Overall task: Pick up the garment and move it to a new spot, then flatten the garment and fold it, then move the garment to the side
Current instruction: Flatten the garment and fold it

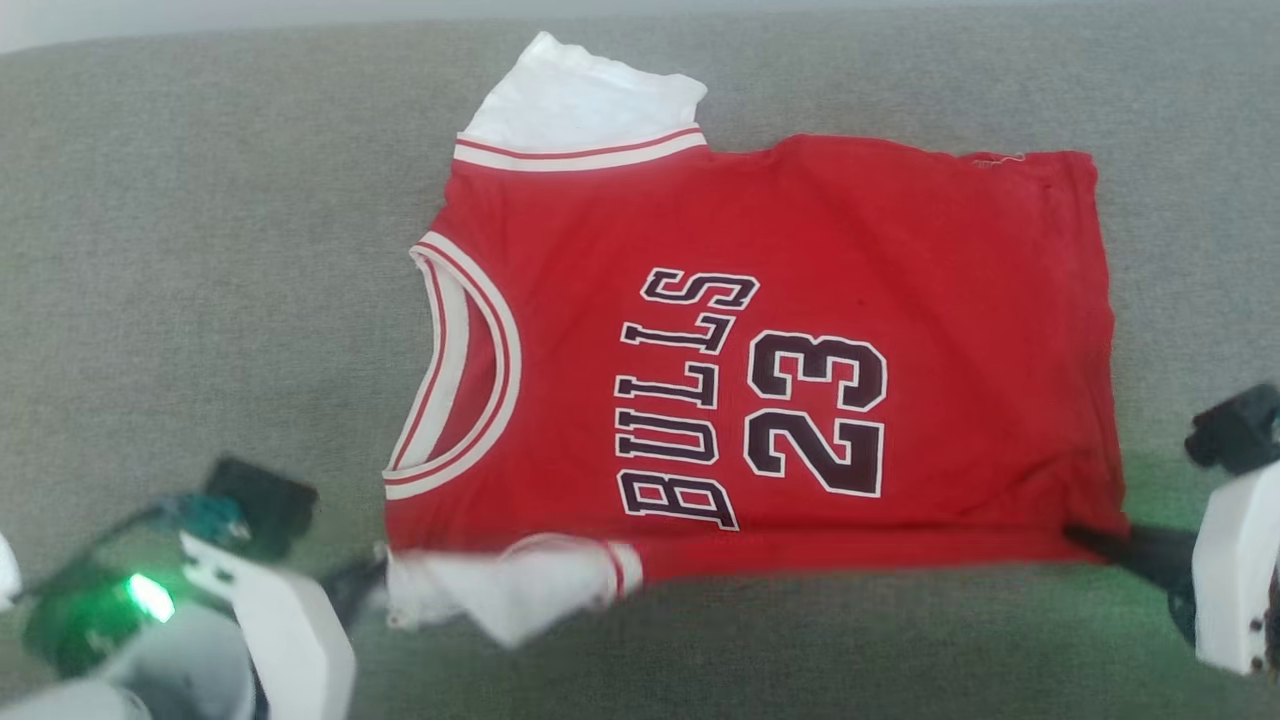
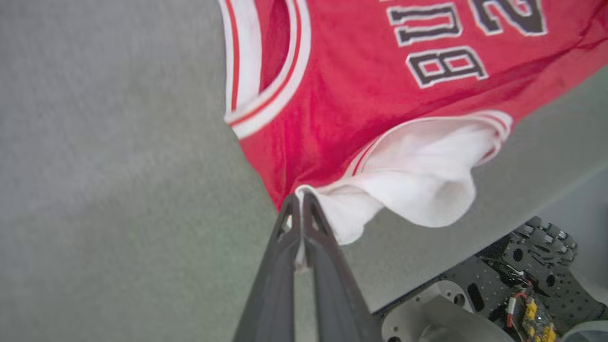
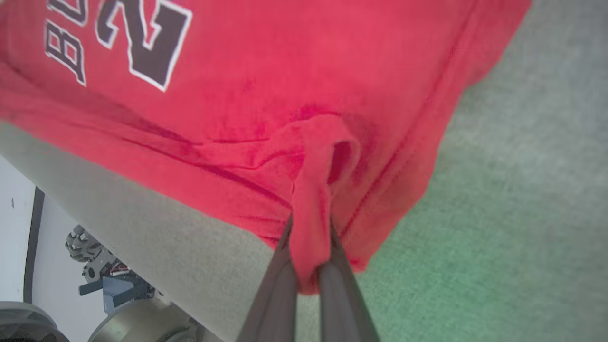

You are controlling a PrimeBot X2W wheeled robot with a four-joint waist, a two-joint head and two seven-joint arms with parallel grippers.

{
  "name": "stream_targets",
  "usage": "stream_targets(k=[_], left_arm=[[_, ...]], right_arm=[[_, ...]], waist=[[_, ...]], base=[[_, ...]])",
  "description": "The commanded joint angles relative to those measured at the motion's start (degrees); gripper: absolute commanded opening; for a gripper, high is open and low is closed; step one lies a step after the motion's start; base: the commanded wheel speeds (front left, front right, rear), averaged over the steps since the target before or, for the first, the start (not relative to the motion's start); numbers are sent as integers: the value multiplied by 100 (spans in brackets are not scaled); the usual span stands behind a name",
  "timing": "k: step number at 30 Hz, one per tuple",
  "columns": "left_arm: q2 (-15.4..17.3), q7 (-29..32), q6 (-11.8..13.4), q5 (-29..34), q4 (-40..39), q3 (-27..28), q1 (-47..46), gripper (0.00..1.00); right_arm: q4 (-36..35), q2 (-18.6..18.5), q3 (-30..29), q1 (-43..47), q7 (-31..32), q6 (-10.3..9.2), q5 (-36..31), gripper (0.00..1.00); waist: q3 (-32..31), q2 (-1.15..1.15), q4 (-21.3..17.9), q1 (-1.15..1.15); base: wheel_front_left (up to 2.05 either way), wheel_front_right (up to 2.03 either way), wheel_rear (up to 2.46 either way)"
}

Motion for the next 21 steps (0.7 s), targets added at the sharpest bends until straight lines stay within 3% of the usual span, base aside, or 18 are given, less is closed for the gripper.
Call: stream_targets(k=[1, 4, 8, 15, 21], left_arm=[[21, 17, -26, 110, -30, 41, -101, 0], [151, 212, -227, 356, -62, 190, -617, 0], [-10, 472, -720, 599, 212, 321, -1374, 0], [-859, 677, -1711, 887, 1626, 278, -2577, 0], [-1729, 741, -2358, 749, 3178, 53, -3073, 0]], right_arm=[[-30, -10, -46, -67, -42, -12, -18, 0], [-72, 55, -254, -237, -82, -12, -139, 0], [37, 240, -517, -592, -79, -12, -386, 0], [559, 796, -735, -1313, -4, -11, -812, 0], [1151, 1267, -580, -1754, 140, -11, -984, 0]], waist=[[-4, 0, -23, 0], [29, 0, -100, 0], [142, 0, -184, 0], [446, 0, -209, 0], [691, 0, -170, 0]], base=[[0, 0, 0], [0, 0, 0], [0, 0, 0], [0, 0, 0], [0, 0, 0]])
